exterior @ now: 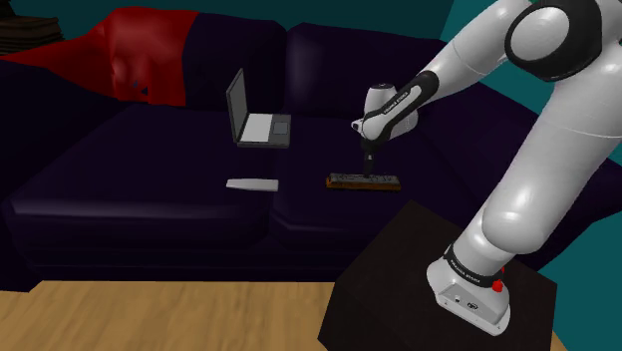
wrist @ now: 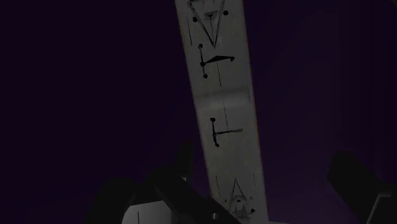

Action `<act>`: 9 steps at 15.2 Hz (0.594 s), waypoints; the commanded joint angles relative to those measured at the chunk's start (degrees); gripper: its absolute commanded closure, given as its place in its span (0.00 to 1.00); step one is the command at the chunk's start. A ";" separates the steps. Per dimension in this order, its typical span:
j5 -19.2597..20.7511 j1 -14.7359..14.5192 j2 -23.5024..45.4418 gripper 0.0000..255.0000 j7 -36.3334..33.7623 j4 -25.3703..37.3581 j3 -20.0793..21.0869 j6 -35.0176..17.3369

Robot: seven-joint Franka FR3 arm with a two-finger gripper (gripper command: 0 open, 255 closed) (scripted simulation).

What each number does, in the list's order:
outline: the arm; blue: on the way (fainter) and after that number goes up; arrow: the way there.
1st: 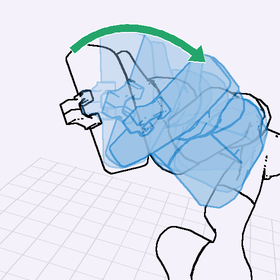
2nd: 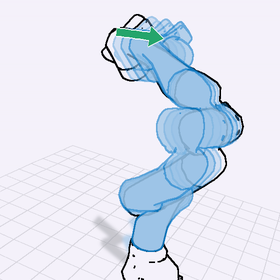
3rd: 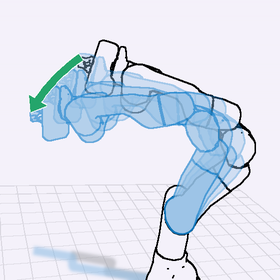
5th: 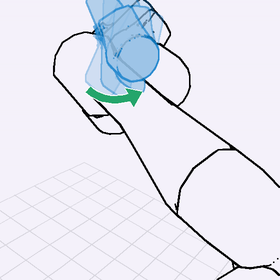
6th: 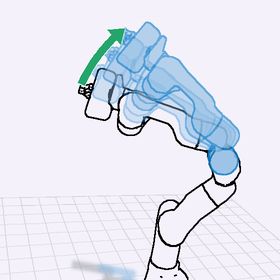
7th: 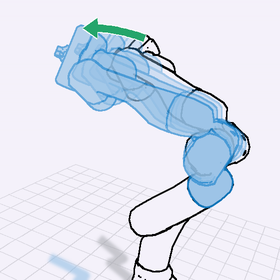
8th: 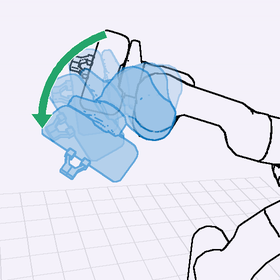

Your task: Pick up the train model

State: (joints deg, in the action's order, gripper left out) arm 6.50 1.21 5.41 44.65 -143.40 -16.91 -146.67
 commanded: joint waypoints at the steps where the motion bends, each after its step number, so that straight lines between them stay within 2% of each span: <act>1: -1.75 0.74 5.60 0.00 3.54 2.45 0.21 -2.85; 9: -4.27 2.15 13.00 0.00 5.58 3.75 1.81 -8.74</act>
State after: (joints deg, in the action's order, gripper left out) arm 2.61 3.16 17.35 50.01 -139.88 -15.35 -154.57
